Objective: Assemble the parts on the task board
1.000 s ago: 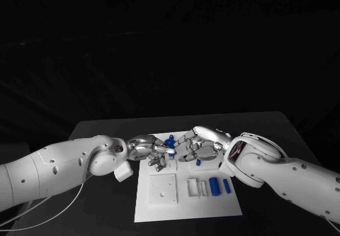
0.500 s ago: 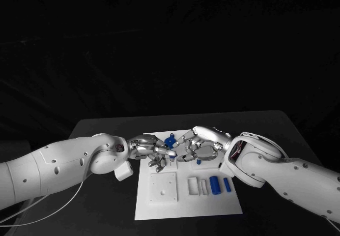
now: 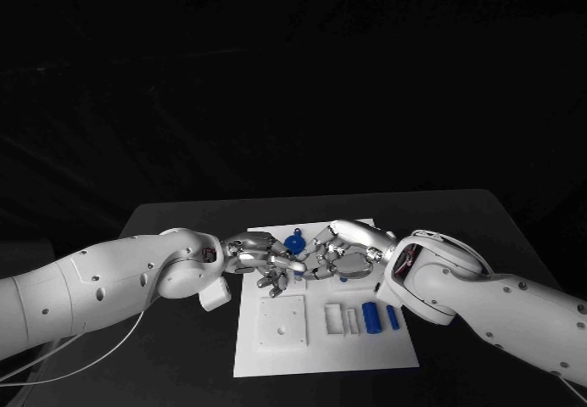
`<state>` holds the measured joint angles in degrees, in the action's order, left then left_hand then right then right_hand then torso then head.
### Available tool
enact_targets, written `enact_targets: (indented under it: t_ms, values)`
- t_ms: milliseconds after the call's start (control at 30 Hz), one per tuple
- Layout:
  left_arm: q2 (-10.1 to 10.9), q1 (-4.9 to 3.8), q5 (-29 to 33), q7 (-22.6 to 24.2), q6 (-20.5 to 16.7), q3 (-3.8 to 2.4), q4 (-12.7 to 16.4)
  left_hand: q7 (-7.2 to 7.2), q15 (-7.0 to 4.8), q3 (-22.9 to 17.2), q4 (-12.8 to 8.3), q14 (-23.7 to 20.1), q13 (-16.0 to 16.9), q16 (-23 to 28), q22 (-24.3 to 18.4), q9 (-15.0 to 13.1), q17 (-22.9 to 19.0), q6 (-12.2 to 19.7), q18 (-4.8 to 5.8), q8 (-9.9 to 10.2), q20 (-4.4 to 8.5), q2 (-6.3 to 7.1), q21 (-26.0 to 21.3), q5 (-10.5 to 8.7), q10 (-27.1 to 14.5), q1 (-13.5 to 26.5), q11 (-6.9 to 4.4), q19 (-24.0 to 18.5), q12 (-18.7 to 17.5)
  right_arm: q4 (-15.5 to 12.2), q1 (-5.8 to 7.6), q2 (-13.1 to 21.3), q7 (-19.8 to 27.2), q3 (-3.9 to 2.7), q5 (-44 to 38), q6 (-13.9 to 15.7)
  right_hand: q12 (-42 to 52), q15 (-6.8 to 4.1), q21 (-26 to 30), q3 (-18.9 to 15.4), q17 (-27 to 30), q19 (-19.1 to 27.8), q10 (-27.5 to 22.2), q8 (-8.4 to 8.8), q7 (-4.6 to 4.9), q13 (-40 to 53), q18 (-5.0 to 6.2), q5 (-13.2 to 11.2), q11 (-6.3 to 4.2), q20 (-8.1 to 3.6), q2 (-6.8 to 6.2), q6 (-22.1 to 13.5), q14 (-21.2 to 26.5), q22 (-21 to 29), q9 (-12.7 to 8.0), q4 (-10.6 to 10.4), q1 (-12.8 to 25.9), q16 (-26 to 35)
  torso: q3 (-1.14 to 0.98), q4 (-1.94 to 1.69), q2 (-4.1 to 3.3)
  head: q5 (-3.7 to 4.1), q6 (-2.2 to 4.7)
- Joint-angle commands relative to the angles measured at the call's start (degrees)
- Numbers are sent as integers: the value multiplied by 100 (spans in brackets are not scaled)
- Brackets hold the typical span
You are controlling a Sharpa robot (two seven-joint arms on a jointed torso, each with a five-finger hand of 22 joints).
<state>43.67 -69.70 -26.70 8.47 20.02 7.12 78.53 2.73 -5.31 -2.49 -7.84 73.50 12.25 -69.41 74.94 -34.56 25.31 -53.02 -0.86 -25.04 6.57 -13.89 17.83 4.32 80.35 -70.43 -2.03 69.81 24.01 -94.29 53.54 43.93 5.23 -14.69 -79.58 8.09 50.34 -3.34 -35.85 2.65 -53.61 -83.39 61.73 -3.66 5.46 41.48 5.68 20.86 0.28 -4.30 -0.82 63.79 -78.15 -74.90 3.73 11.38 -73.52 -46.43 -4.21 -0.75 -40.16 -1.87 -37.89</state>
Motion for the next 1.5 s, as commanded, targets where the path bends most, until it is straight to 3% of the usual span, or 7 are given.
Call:
enact_targets:
  t_ms: [33,633,867,967,1100,1500]
  values:
    - [-8,-2,-21,101,-67,-5,21,-59,14,-174,-204,-39,8,-21,102,-8,-9,-11,10,-38,-30,-186,-9,-42,-30,-114,8,23,29,-2,-7,-14,55,16,32,-171,35,-39,-31,36,-10,10,-8,7,-4,5,-54,-13,-36,-48,31,36,7,-428,6,11,7,-24,-1,-2,2,-4,-14]
    - [-16,-2,96,90,-25,-5,32,-59,15,-156,-193,-46,7,-24,102,-13,-16,-7,11,-48,-31,-192,-9,-60,-32,-128,9,21,35,28,-7,-70,6,51,-57,-69,23,-48,-45,47,-14,13,0,9,-17,17,-65,-71,-45,-60,42,94,2,-428,6,73,-12,-20,-3,-4,2,-10,-31]
    - [-13,-2,324,83,70,-4,57,-59,17,-141,-167,-52,4,-28,100,-12,-20,-3,12,-50,-34,-202,-15,-77,-39,-115,11,12,34,76,-7,-111,-33,58,-216,75,9,-62,-58,295,-18,12,7,10,-41,25,-68,-376,-62,-73,53,203,-6,-429,7,210,-106,-15,-1,-7,-2,-13,-41]
    - [-13,-2,412,80,108,-4,70,-59,18,-136,-160,-55,3,-28,100,-11,-20,-1,13,-48,-35,-200,-17,-85,-39,-111,12,7,33,91,-7,-120,-46,62,-281,124,-6,-71,-92,511,-22,10,14,8,-58,23,-72,-614,-74,-83,68,308,-11,-436,12,310,-178,-12,1,-6,2,-22,-48]
    - [-8,-2,479,74,140,-4,76,-59,19,-135,-156,-60,2,-29,100,-10,-20,1,15,-47,-36,-203,-19,-90,-43,-114,13,3,31,107,-7,-125,-57,64,-330,166,-23,-85,-134,788,-31,11,30,6,-88,23,-79,-742,-92,-98,37,467,-20,-442,33,391,-173,-10,2,0,2,-21,-50]
    - [-7,-2,521,2,22,-3,53,-42,26,-99,-122,-68,-2,-35,102,79,-28,23,13,41,-40,-175,-19,-62,-56,-104,23,7,30,116,-9,-123,-23,65,-209,315,-16,-134,-307,991,-56,-27,126,-9,-222,65,-110,-886,-171,-139,80,904,-84,-465,108,178,-41,-14,-4,-3,2,-18,-54]
